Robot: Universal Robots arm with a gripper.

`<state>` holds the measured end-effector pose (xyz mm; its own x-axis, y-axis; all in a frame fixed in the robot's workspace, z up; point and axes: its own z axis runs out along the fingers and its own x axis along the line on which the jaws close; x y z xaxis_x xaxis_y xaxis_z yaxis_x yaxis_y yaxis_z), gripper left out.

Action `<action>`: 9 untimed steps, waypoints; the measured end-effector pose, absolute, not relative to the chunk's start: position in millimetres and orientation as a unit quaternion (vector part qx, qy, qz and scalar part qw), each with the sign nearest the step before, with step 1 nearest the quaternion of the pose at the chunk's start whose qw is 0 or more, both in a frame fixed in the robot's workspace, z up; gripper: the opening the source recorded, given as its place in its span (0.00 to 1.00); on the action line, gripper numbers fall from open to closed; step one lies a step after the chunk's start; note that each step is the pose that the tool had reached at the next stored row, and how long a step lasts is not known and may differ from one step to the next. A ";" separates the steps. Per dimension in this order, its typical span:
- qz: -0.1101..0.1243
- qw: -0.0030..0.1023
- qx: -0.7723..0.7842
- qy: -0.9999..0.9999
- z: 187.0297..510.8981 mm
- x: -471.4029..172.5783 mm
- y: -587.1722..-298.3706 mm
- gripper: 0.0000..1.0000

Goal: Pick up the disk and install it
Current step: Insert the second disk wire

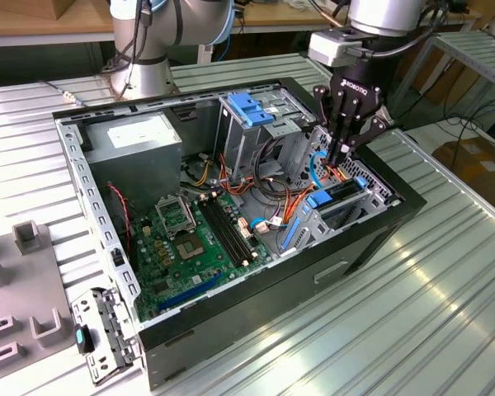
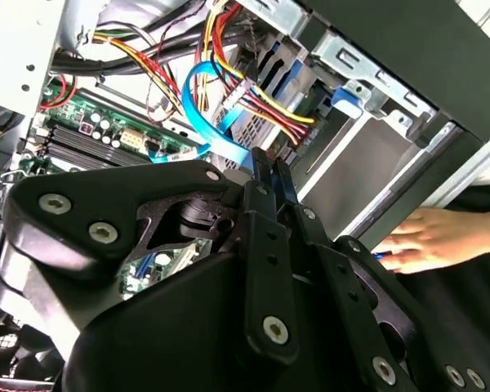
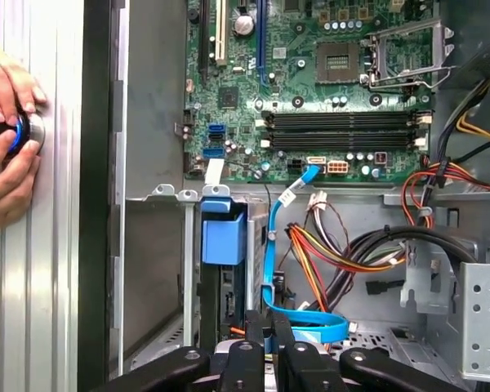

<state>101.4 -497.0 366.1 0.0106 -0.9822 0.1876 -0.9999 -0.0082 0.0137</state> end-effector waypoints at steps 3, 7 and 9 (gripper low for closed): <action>0.052 0.061 0.708 -0.701 365.3 100.6 -503.9 0.16; 0.049 0.058 0.708 -0.702 363.8 100.2 -516.6 0.16; 0.049 0.058 0.708 -0.702 362.8 100.0 -523.5 0.16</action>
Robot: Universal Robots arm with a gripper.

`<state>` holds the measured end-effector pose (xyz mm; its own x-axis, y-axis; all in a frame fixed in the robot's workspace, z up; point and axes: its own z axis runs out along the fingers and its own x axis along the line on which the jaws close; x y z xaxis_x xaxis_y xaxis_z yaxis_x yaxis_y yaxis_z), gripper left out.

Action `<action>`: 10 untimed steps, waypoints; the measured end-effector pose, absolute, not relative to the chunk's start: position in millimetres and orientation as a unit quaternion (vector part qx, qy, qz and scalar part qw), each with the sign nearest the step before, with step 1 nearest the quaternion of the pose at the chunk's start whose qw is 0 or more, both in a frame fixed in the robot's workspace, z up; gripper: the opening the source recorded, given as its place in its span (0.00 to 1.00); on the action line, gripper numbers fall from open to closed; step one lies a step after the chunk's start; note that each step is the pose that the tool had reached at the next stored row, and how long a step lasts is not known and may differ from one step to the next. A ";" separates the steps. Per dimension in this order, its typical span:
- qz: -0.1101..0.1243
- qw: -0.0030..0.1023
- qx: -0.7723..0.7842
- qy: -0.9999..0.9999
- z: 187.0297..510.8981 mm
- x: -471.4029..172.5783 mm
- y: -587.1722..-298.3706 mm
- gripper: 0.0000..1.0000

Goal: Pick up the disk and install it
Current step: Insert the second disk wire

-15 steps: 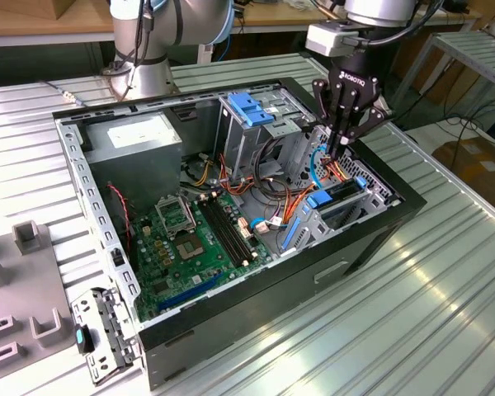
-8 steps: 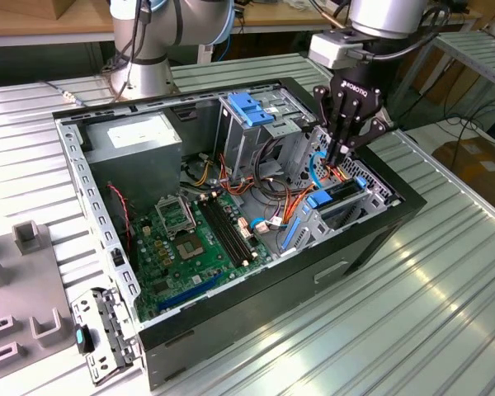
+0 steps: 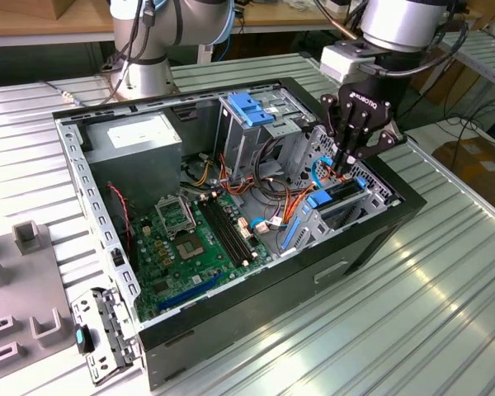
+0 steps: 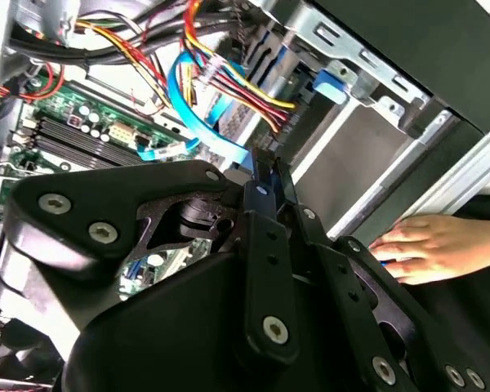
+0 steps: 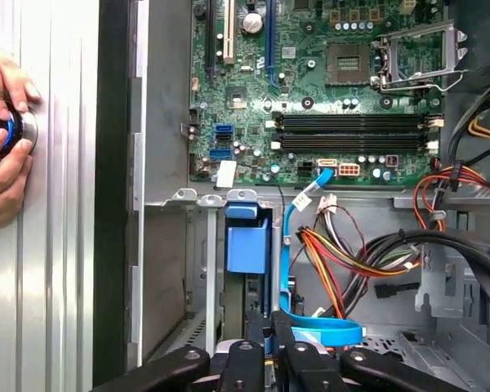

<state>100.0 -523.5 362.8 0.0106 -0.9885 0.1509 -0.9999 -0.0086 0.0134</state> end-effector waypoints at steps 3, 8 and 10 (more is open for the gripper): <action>0.047 0.056 0.709 -0.702 360.8 99.1 -530.9 0.16; 0.043 0.051 0.709 -0.702 358.2 98.4 -539.1 0.16; 0.031 0.038 0.710 -0.703 357.8 98.2 -543.1 0.16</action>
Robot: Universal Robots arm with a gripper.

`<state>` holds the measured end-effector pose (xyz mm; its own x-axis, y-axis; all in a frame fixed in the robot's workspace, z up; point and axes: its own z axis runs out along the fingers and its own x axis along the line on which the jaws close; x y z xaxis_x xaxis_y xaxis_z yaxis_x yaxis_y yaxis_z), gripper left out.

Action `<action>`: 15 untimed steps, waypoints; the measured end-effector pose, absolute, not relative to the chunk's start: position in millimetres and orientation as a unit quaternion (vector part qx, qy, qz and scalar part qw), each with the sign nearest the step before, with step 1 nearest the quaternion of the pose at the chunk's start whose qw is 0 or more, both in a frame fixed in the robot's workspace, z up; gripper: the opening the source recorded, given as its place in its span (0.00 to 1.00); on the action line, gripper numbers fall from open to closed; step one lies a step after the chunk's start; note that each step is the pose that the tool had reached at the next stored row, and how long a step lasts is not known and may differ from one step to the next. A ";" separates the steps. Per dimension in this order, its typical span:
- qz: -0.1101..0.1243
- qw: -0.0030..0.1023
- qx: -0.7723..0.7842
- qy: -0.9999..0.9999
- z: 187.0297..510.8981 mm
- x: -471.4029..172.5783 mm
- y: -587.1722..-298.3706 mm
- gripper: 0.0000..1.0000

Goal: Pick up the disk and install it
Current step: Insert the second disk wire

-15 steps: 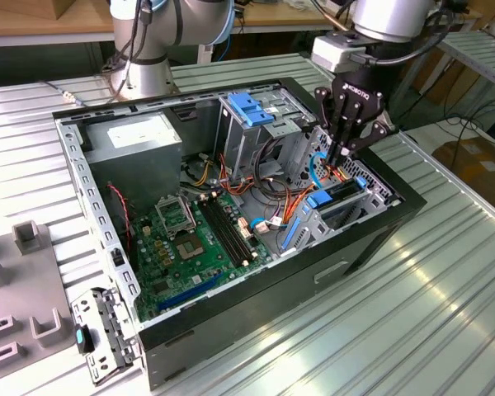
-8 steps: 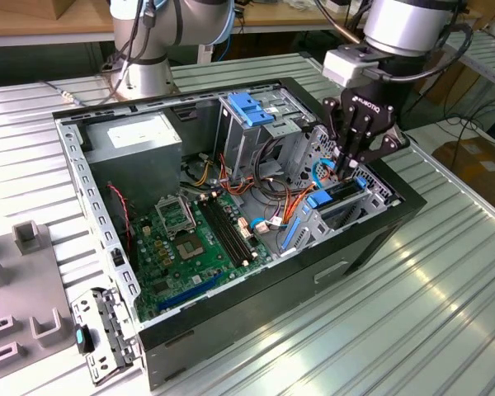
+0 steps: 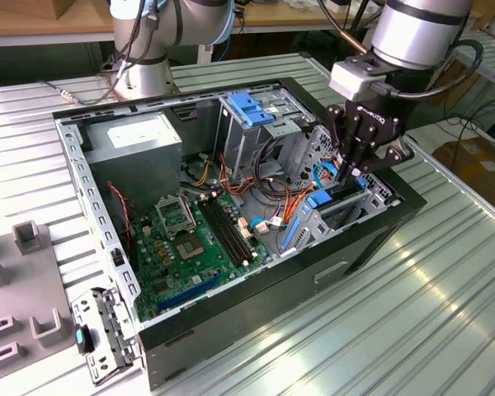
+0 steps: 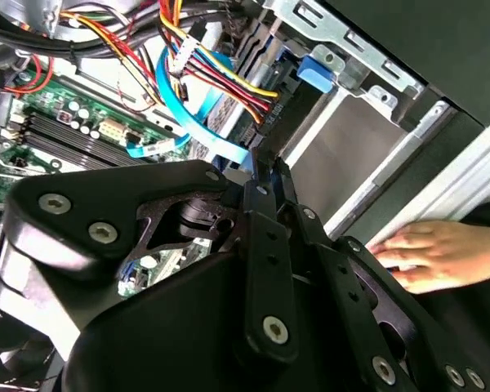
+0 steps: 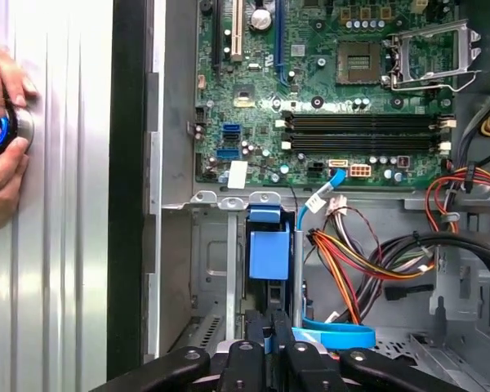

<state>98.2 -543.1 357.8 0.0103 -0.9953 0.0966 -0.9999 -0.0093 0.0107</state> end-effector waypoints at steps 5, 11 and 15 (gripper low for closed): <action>0.010 0.014 0.711 -0.703 356.8 98.0 -549.7 0.16; 0.011 0.006 0.711 -0.703 355.1 95.4 -550.1 0.16; 0.007 0.002 0.711 -0.703 352.8 95.2 -554.0 0.16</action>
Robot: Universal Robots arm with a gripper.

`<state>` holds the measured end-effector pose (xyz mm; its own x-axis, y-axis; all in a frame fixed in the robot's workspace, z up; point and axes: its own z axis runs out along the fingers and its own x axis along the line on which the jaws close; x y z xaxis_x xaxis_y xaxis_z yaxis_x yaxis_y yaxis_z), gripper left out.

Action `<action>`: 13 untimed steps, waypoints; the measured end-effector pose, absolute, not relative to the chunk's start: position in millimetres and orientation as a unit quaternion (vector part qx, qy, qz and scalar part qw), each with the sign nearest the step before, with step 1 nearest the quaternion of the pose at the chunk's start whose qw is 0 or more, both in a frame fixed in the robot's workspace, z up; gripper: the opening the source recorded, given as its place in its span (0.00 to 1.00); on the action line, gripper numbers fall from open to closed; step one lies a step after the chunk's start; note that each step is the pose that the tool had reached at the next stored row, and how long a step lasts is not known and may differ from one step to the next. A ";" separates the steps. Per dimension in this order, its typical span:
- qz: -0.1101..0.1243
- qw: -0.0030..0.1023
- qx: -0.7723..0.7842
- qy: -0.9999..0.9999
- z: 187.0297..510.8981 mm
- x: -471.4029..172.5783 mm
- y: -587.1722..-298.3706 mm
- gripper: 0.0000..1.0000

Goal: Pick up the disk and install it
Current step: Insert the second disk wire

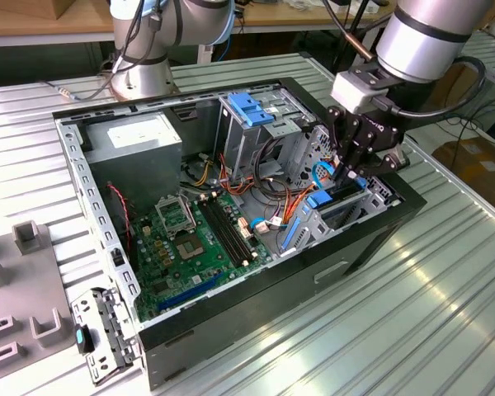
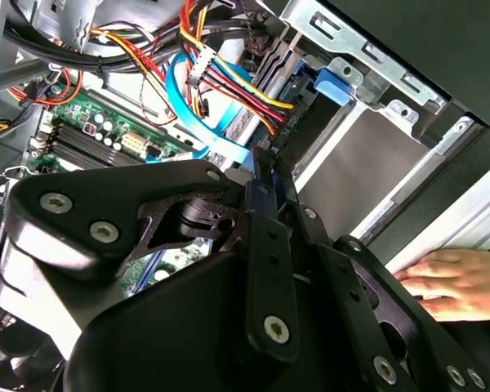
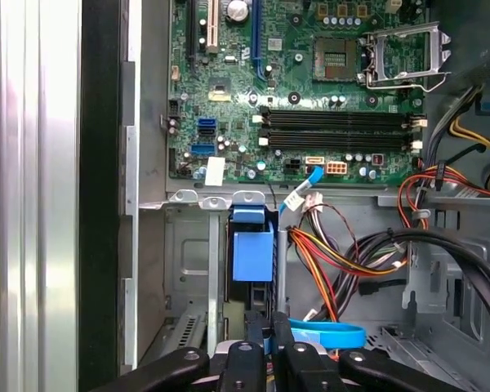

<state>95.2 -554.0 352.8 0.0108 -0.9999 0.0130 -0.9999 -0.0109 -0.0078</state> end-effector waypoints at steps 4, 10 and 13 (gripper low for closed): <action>0.002 -0.004 0.711 -0.703 352.0 95.3 -557.7 0.16; -0.009 -0.015 0.711 -0.703 351.4 95.3 -564.2 0.16; -0.012 -0.019 0.711 -0.703 350.6 95.3 -566.5 0.16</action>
<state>95.3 -566.5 350.6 0.0110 -0.9990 -0.0428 -0.9999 -0.0106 -0.0101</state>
